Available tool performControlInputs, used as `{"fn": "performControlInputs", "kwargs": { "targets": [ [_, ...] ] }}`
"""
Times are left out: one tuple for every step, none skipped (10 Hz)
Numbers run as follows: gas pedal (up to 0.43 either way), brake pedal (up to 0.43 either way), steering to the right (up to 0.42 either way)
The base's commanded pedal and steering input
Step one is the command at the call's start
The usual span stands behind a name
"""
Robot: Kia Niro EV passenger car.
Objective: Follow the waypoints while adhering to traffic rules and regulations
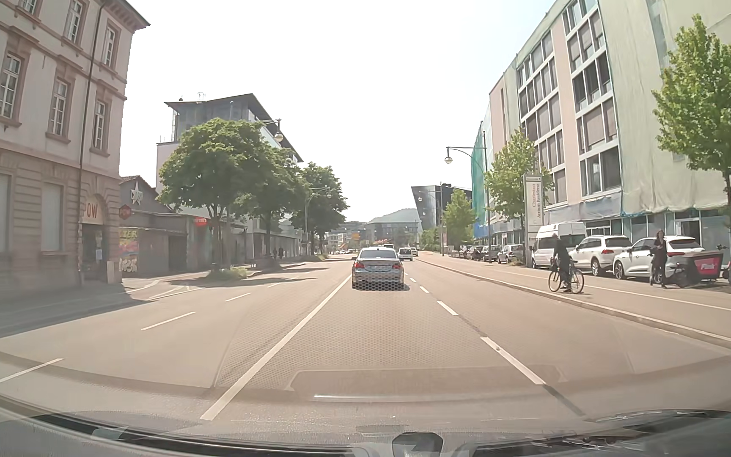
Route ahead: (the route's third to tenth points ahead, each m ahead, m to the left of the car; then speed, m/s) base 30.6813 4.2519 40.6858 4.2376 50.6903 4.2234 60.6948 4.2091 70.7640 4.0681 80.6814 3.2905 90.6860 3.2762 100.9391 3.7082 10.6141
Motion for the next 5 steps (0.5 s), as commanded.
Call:
{"fn": "performControlInputs", "kwargs": {
  "targets": [
    [0.047, 0.0, -0.005],
    [0.059, 0.0, -0.005],
    [0.067, 0.0, -0.005],
    [0.079, 0.0, -0.005],
    [0.087, 0.0, -0.005]
  ]
}}
